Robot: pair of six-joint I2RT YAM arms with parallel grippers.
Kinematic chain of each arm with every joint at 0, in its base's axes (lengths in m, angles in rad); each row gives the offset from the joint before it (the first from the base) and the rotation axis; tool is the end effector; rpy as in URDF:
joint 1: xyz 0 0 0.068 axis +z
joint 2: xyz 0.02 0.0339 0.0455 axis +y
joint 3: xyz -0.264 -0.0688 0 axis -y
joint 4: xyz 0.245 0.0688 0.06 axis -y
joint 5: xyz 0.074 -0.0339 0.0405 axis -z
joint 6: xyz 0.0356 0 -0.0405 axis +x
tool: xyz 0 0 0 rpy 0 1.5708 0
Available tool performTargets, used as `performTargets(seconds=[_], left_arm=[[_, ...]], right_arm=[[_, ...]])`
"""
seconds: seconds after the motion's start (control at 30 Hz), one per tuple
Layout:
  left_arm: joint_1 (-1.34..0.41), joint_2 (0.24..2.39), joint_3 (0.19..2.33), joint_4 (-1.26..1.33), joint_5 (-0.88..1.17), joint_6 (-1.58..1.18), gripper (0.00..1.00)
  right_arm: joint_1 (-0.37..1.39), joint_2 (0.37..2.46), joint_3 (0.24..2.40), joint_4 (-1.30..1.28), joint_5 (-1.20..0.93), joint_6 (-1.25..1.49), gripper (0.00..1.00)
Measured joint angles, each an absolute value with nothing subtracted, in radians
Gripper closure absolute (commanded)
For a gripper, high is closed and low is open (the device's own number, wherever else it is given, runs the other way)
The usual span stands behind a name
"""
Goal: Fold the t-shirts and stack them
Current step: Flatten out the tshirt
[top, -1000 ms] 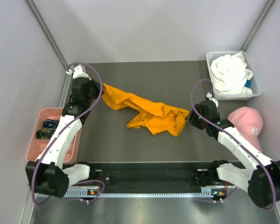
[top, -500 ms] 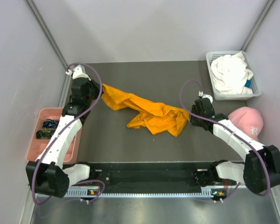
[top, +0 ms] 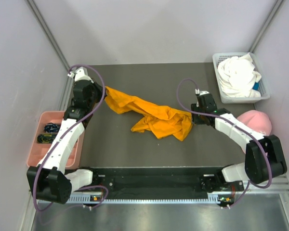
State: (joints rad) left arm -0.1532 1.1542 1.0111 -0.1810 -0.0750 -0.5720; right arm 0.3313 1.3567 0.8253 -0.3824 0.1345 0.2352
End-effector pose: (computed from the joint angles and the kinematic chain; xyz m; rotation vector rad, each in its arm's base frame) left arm 0.2653 -0.0383 0.3445 -0.4487 1.8629 -0.4213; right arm 0.2590 0.0840 0.2125 -0.0621 2.4737 0.0757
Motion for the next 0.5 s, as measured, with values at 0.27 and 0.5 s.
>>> performTargets(seconds=[0.27, 0.5], left_arm=[[-0.150, 1.154, 1.011, -0.182, -0.070, -0.572, 1.00], [-0.144, 1.154, 1.011, -0.183, -0.068, -0.572, 1.00]], right_arm=[[0.331, 1.375, 0.827, -0.383, 0.107, 0.208, 0.59], [0.331, 1.378, 0.827, -0.382, 0.079, 0.208, 0.63]])
